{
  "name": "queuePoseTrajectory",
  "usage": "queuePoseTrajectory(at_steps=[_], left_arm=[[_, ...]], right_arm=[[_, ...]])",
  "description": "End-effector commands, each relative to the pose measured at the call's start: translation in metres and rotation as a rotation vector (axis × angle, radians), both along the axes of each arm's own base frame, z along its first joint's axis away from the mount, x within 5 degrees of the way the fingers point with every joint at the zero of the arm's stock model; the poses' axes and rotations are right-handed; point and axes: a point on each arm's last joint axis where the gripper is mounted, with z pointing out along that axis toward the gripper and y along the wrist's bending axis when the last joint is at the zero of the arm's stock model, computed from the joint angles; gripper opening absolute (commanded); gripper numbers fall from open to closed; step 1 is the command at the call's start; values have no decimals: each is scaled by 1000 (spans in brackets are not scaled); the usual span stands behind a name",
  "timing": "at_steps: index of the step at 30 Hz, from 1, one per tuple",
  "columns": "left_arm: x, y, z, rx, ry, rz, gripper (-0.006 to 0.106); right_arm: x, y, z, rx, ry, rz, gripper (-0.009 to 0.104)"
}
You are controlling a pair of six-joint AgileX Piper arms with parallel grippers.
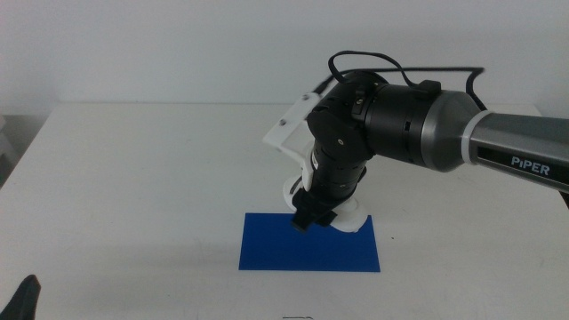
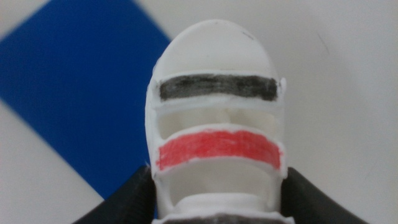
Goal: Use one arm to grab the shoe from the table and place it on the mat.
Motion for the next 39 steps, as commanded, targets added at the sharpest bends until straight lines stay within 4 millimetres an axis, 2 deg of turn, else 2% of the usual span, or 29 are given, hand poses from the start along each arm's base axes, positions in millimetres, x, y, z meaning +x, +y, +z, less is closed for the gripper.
queuePoseTrajectory(at_steps=[1, 6, 15, 27, 35, 39], left_arm=[[-1, 0, 10, -22, -105, 1, 94], [-1, 0, 10, -22, -105, 1, 94], [-1, 0, 10, -22, -105, 1, 94], [-1, 0, 10, -22, -105, 1, 94], [-1, 0, 10, -22, -105, 1, 94], [-1, 0, 10, -22, -105, 1, 94]], right_arm=[[-1, -2, 34, -23, -112, 178, -1], [-1, -3, 34, -84, -121, 292, -1], [3, 4, 36, -24, -186, 325, -1], [-3, 14, 35, 16, -166, 560, -1], [16, -4, 18, 61, -69, 460, -1], [19, -3, 10, 90, -44, 454, -1]])
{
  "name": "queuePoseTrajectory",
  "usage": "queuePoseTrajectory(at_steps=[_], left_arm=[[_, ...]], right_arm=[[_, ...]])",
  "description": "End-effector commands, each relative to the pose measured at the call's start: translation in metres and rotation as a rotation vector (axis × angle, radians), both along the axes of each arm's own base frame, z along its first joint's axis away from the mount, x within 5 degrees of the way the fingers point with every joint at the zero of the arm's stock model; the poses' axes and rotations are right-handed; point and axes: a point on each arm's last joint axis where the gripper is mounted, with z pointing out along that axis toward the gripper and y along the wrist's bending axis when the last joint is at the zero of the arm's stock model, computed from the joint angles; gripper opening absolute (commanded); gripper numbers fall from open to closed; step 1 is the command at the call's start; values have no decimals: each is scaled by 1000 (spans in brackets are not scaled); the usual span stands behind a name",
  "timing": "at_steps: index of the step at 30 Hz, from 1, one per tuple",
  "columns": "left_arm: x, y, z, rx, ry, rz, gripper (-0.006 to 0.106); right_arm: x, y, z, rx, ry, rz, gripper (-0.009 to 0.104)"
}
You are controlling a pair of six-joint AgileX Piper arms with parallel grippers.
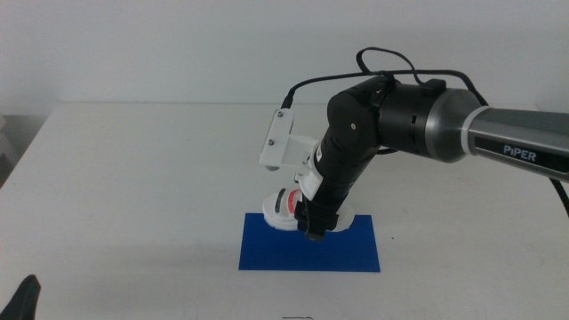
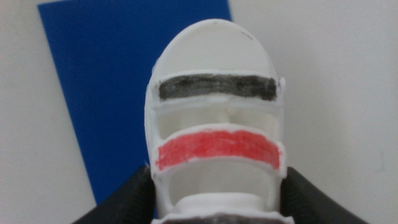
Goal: Use one arm to grab the shoe from the table and place it on the mat.
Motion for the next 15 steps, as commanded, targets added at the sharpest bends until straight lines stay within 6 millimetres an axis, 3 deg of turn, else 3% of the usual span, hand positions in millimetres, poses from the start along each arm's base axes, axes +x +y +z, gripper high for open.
queuePoseTrajectory(at_steps=[1, 15], left_arm=[[-1, 0, 10, -22, -105, 1, 94], [-1, 0, 10, -22, -105, 1, 94]], right_arm=[[1, 1, 30, 79, -81, 18, -1], [3, 6, -1, 22, -3, 90, -1]])
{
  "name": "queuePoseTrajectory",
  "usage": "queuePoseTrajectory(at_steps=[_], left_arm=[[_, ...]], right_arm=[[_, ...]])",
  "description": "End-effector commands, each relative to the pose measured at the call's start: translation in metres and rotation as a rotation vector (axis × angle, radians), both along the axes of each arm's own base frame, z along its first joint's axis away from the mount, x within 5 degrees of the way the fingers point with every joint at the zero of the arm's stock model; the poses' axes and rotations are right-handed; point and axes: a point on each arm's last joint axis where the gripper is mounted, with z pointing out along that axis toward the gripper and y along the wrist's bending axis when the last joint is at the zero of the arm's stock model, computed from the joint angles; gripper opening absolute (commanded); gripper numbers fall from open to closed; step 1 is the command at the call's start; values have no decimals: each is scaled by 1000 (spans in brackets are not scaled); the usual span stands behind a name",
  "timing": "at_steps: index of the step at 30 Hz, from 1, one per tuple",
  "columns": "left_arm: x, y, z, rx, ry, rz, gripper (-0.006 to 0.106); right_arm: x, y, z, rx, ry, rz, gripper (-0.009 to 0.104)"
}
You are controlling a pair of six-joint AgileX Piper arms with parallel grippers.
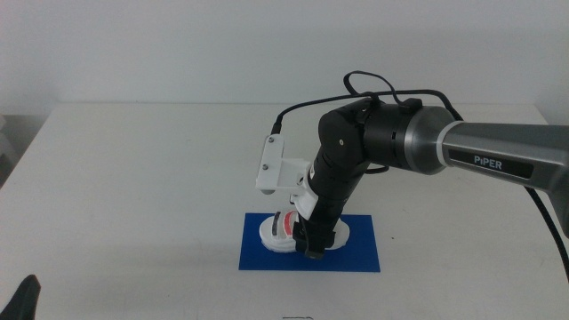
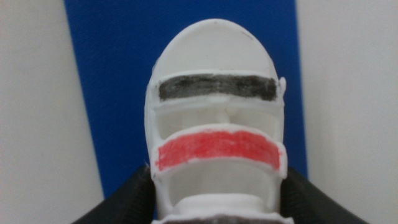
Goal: Use one arm to grab the shoe from the table and place it on the mat.
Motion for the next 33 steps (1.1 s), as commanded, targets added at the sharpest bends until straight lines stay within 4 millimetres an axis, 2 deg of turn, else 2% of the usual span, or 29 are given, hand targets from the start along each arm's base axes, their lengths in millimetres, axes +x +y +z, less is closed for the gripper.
queuePoseTrajectory(at_steps=[1, 5, 10, 11, 12, 15, 19, 21, 24, 29, 33], left_arm=[[-1, 0, 10, -22, -105, 1, 94], [-1, 0, 10, -22, -105, 1, 94], [-1, 0, 10, -22, -105, 1, 94], [-1, 0, 10, -22, -105, 1, 94], [-1, 0, 10, -22, -105, 1, 94], [-1, 0, 10, -22, -105, 1, 94], [-1, 0, 10, -22, -105, 1, 94], [-1, 0, 10, -22, -105, 1, 94], [-1, 0, 10, -22, -105, 1, 94], [-1, 0, 10, -22, -105, 1, 94], [-1, 0, 10, -22, -105, 1, 94]], right_arm=[[1, -1, 30, 46, -59, 2, 0], [0, -2, 29, 39, -49, 4, 8], [0, -2, 29, 35, -44, 4, 26], [0, -2, 29, 33, -45, 5, 31], [0, -3, 29, 30, -50, 8, 58], [0, -3, 29, 31, -51, 8, 75], [0, -3, 30, 31, -51, 7, 88], [-1, -4, 42, 43, -46, -28, 89], [-8, -9, 74, 64, -34, -95, 89], [-34, -29, 160, 161, -81, -189, 89], [-62, -53, 209, 215, -113, -218, 89]])
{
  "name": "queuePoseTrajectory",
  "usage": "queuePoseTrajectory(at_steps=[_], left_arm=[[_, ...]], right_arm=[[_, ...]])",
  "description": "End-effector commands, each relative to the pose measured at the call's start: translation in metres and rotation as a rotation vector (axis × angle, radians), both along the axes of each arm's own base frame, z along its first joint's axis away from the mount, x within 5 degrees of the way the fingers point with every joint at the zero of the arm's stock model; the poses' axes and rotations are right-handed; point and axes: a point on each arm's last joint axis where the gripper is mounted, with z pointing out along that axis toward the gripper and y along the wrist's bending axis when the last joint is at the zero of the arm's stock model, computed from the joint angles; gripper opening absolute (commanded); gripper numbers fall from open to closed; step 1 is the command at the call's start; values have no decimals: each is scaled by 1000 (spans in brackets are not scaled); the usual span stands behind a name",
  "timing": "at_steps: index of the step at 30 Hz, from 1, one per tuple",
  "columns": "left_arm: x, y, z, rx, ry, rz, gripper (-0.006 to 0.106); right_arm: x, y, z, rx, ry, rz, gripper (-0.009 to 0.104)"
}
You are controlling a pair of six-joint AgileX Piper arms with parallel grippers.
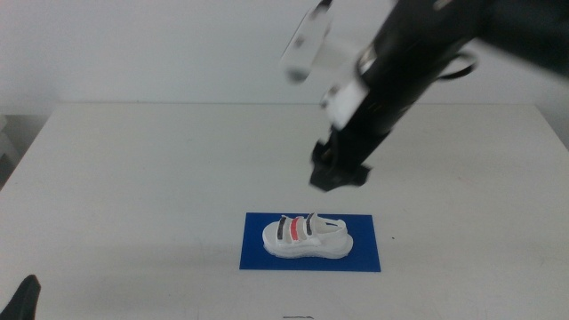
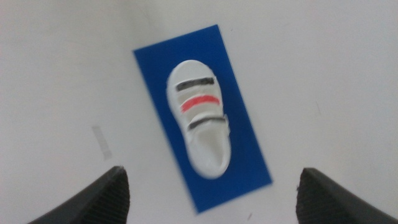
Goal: Use one arm to grab the shoe from the table and place it on the mat.
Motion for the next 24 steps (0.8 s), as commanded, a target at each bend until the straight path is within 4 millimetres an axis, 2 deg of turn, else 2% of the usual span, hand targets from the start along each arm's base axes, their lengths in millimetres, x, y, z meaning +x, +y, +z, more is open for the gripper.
queuePoseTrajectory(at_steps=[1, 5, 8, 12, 15, 19, 24], left_arm=[[-1, 0, 10, -22, -105, 1, 94], [-1, 0, 10, -22, -105, 1, 94], [-1, 0, 10, -22, -105, 1, 94], [-1, 0, 10, -22, -105, 1, 94], [-1, 0, 10, -22, -105, 1, 94], [-1, 0, 10, -22, -105, 1, 94], [-1, 0, 10, -22, -105, 1, 94]], right_arm=[[-22, -25, 52, 91, -69, -60, 89], [-47, -64, 90, 206, -50, -223, 89], [-64, -94, 102, 257, -67, -294, 89], [-90, -132, 102, 275, -97, -389, 89], [-110, -163, 94, 335, -159, -528, 89], [-135, -195, 72, 481, -304, -748, 89], [-168, -214, 29, 608, -472, -862, 89]])
